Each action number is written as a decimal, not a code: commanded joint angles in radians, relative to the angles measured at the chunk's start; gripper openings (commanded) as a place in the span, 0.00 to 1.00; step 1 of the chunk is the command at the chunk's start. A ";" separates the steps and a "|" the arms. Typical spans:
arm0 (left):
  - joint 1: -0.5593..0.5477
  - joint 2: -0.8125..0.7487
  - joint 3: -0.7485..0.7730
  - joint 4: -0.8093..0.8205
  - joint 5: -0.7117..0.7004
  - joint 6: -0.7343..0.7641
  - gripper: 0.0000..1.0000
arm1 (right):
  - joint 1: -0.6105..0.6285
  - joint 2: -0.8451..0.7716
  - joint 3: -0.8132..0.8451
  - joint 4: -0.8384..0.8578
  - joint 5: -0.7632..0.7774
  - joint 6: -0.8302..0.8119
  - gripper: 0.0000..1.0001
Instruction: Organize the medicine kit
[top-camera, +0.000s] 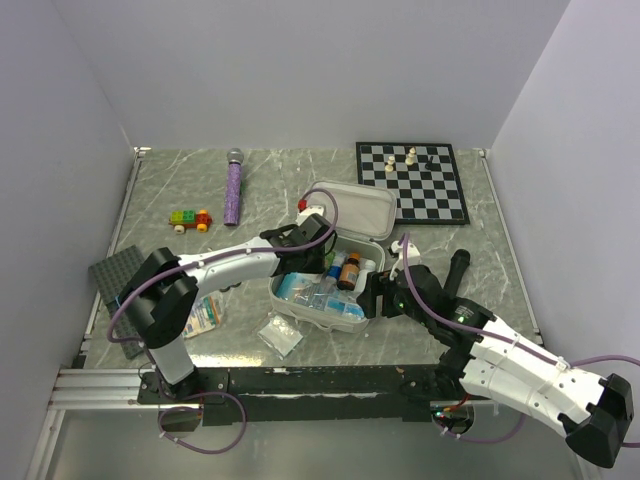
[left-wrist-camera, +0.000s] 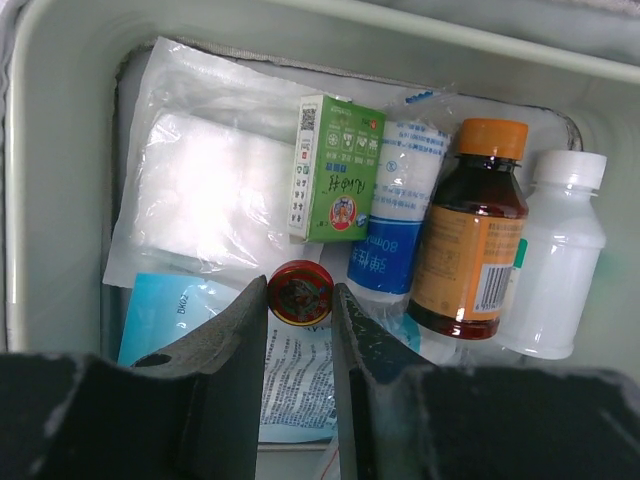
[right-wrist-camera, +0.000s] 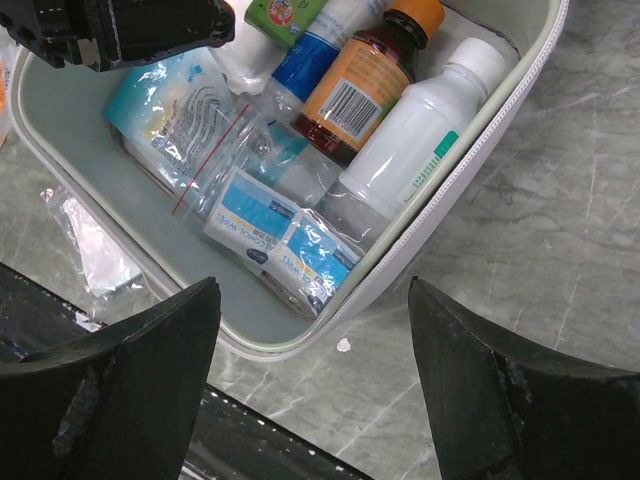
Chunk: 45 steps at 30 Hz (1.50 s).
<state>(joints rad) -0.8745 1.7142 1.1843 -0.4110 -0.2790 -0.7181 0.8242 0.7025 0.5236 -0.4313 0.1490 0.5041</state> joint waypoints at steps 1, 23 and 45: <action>-0.008 0.001 0.028 0.017 0.027 0.005 0.25 | 0.000 0.005 0.042 0.020 0.015 -0.007 0.82; -0.017 -0.269 -0.009 -0.161 -0.164 -0.064 0.59 | -0.002 -0.024 0.038 0.019 0.001 0.002 0.82; 0.063 -0.776 -0.575 -0.448 -0.310 -0.716 0.56 | -0.002 -0.017 -0.024 0.097 -0.085 -0.003 0.82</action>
<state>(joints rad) -0.8795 0.8238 0.6247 -0.8577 -0.5842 -1.3586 0.8242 0.6975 0.5106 -0.3794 0.0818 0.5037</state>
